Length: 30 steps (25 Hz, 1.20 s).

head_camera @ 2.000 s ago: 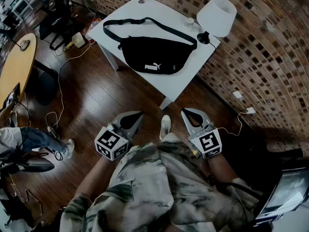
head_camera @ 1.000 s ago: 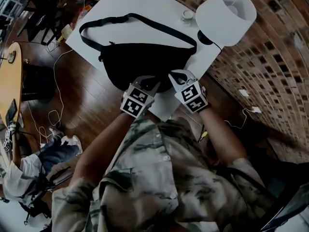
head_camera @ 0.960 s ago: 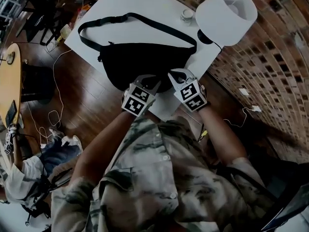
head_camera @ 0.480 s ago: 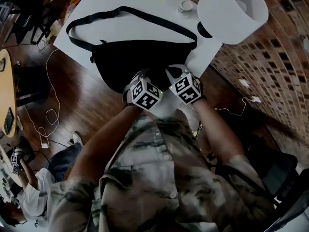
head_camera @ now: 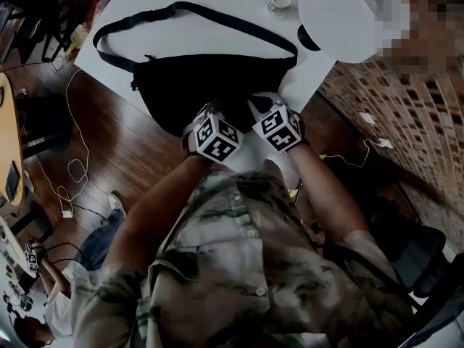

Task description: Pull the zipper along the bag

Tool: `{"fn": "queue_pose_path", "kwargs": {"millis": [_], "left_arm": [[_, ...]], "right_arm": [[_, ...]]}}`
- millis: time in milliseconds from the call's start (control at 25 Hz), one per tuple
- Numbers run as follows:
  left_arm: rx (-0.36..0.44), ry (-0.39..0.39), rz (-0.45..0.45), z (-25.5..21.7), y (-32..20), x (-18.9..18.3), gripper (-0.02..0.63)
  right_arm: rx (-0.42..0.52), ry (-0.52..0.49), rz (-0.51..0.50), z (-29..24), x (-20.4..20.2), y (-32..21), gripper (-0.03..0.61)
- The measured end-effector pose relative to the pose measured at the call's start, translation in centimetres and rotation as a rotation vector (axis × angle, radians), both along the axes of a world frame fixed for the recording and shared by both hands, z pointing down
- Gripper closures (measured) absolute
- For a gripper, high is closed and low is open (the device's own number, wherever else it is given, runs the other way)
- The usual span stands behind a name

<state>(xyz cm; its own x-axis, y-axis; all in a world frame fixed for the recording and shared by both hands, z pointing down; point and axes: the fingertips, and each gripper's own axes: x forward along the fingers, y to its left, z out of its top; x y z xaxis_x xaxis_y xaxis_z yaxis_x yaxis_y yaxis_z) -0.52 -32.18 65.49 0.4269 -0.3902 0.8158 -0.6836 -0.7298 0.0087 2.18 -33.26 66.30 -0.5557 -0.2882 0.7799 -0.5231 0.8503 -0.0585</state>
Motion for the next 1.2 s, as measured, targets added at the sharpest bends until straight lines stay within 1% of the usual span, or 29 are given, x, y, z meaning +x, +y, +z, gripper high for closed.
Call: {"fn": "queue_pose_path", "kwargs": {"millis": [200, 360, 640, 880, 1200], "left_arm": [[-0.044, 0.053, -0.017, -0.5, 0.6, -1.3, 0.594], [-0.051, 0.080, -0.016, -1.1, 0.6, -2.7, 0.594], [-0.056, 0.133, 0.018, -2.3, 0.1, -3.8, 0.594], [-0.070, 0.169, 0.038, -2.5, 0.2, -5.8, 0.594], [-0.088, 0.222, 0.064, -3.0, 0.6, -8.2, 0.594]], "right_arm": [[-0.013, 0.019, 0.003, 0.1, -0.1, 0.1, 0.572], [-0.020, 0.024, 0.028, 0.2, 0.1, -0.1, 0.572], [-0.020, 0.051, 0.069, 0.2, 0.2, -0.1, 0.572], [-0.030, 0.075, 0.119, 0.4, 0.6, -0.2, 0.572], [-0.032, 0.104, 0.162, 0.3, 0.9, -0.3, 0.572]]}}
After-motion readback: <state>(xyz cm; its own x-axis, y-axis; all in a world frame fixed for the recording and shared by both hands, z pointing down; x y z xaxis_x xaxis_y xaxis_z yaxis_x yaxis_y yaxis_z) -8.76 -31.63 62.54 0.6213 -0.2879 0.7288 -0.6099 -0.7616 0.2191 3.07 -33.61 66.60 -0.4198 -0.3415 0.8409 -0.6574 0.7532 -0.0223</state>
